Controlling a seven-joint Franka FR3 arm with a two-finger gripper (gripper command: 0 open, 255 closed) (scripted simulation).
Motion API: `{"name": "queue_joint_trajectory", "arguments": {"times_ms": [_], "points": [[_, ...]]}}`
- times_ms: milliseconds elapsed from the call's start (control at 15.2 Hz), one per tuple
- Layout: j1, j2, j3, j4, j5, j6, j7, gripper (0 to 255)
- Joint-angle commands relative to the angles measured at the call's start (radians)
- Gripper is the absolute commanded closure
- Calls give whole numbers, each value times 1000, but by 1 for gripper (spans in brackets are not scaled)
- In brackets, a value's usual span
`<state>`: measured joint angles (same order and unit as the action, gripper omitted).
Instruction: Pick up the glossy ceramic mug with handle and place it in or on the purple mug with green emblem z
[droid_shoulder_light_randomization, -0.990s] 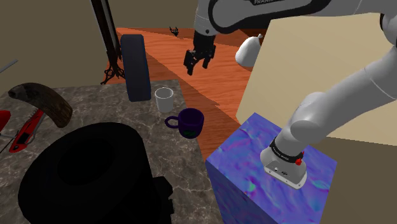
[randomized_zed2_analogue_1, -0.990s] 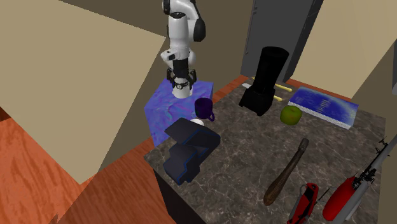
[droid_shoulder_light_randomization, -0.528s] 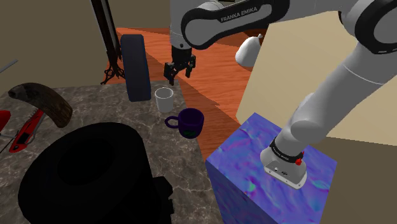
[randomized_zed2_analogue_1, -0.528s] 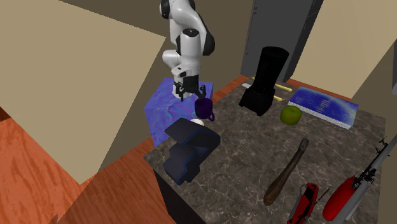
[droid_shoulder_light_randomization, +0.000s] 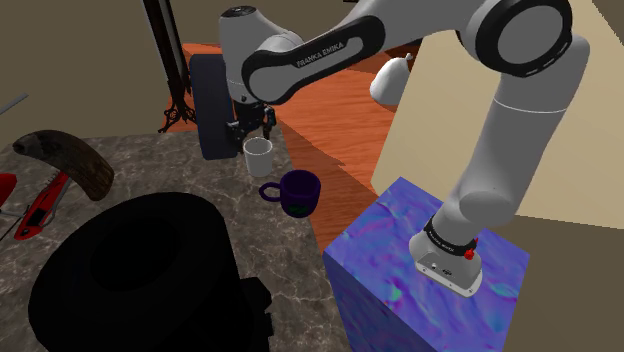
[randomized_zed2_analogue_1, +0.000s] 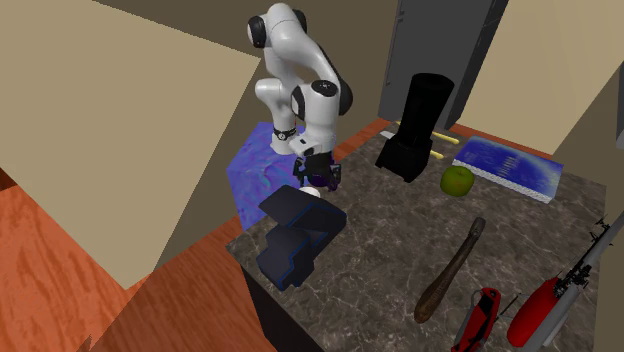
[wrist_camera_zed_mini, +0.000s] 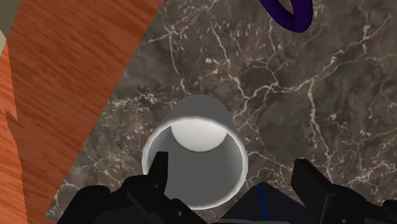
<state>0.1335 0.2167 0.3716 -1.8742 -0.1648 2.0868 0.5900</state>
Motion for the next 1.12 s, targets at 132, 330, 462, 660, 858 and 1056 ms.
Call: {"name": "queue_joint_trajectory", "arguments": {"times_ms": [132, 330, 462, 660, 858, 1056], "points": [[26, 97, -6, 65, -45, 12, 41, 0], [27, 115, -11, 48, -54, 46, 47, 0], [28, 128, -14, 37, -62, 68, 51, 0], [28, 131, -15, 34, -64, 74, 53, 0], [28, 131, -15, 34, -64, 74, 53, 0], [28, 131, -15, 35, -64, 74, 53, 255]]}}
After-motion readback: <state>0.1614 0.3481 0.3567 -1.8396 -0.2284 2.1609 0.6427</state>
